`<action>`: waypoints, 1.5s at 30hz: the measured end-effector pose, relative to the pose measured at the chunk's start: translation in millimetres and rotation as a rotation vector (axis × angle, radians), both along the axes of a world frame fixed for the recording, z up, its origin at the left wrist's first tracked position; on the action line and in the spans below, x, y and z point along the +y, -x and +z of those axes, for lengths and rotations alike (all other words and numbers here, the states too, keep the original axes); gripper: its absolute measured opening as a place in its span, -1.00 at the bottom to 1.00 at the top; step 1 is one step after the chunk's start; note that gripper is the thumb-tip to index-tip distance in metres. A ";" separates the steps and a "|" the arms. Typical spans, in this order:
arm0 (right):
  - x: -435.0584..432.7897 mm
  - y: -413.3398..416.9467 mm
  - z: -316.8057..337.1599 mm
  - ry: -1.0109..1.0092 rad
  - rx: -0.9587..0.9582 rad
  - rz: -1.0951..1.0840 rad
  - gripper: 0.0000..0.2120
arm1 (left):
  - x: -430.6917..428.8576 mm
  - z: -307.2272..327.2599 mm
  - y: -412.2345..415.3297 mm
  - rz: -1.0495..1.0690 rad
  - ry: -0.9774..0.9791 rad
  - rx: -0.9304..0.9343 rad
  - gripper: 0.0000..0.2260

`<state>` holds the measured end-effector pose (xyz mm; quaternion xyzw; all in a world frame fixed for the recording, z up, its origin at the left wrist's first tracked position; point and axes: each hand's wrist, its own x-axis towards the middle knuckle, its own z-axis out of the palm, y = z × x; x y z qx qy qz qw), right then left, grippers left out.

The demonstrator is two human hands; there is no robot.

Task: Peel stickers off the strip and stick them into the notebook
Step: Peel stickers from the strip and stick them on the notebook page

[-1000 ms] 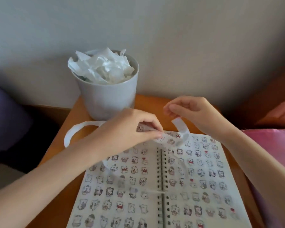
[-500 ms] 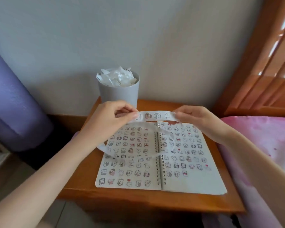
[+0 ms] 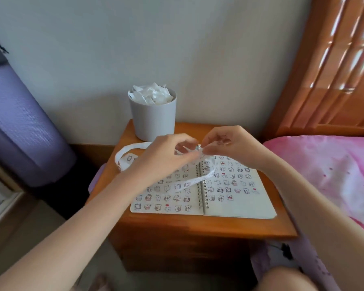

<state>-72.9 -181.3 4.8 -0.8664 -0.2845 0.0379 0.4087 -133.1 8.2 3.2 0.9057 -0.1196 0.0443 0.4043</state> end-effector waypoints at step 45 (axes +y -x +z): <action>24.7 19.4 -48.3 -0.457 -0.063 -0.357 -0.94 | -20.6 -59.0 -19.7 0.176 0.669 0.092 -0.87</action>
